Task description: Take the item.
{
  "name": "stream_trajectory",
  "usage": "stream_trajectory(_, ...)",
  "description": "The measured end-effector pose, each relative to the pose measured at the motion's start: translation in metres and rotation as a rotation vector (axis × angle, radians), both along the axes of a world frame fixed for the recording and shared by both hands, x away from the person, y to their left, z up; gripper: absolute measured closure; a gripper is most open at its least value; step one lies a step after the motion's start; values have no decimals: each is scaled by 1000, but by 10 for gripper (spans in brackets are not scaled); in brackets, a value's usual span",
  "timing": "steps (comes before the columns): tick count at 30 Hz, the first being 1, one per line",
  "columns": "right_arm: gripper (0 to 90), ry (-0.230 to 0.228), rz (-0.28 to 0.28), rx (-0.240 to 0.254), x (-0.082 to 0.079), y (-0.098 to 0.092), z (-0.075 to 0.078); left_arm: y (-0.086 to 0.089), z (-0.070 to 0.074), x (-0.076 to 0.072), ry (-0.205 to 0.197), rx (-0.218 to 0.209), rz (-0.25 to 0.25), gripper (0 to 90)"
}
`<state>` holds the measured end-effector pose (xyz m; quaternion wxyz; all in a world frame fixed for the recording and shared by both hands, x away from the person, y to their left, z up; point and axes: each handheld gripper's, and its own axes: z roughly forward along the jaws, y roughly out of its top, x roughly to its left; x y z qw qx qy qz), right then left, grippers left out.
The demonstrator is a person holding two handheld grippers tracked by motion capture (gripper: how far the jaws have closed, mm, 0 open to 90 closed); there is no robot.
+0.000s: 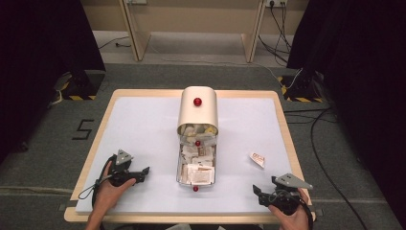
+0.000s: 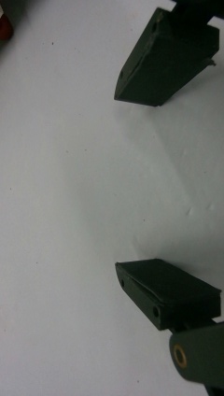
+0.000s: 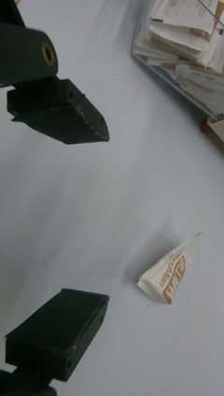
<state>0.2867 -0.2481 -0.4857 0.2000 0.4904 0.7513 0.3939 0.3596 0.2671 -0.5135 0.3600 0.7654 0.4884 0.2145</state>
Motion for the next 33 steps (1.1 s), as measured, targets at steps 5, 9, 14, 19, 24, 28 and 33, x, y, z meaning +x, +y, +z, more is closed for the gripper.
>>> stream_trajectory(5, 180, 16, 8, -22, -2, 1, -3, 0, 0, 0, 0, 0, 0, 140)
stream_trajectory(9, 177, 26, 12, -29, -4, 2, -4, 0, 0, 0, 0, 0, 0, 140)
stream_trajectory(14, 173, 60, 21, -49, -6, 2, -7, 0, 0, 0, 0, 0, 0, 140)
stream_trajectory(19, 173, 76, 26, -69, -8, 2, -10, 0, 0, 0, 0, 0, -1, 140)
stream_trajectory(24, 176, 93, 36, -96, -10, 1, -12, 0, 0, 0, 0, 0, 0, 140)
stream_trajectory(28, 177, 95, 42, -119, -12, 2, -13, 0, 0, 0, 0, 0, 0, 140)
stream_trajectory(33, 172, 81, 59, -152, -13, 4, -14, 0, 0, 0, -1, 0, 0, 140)
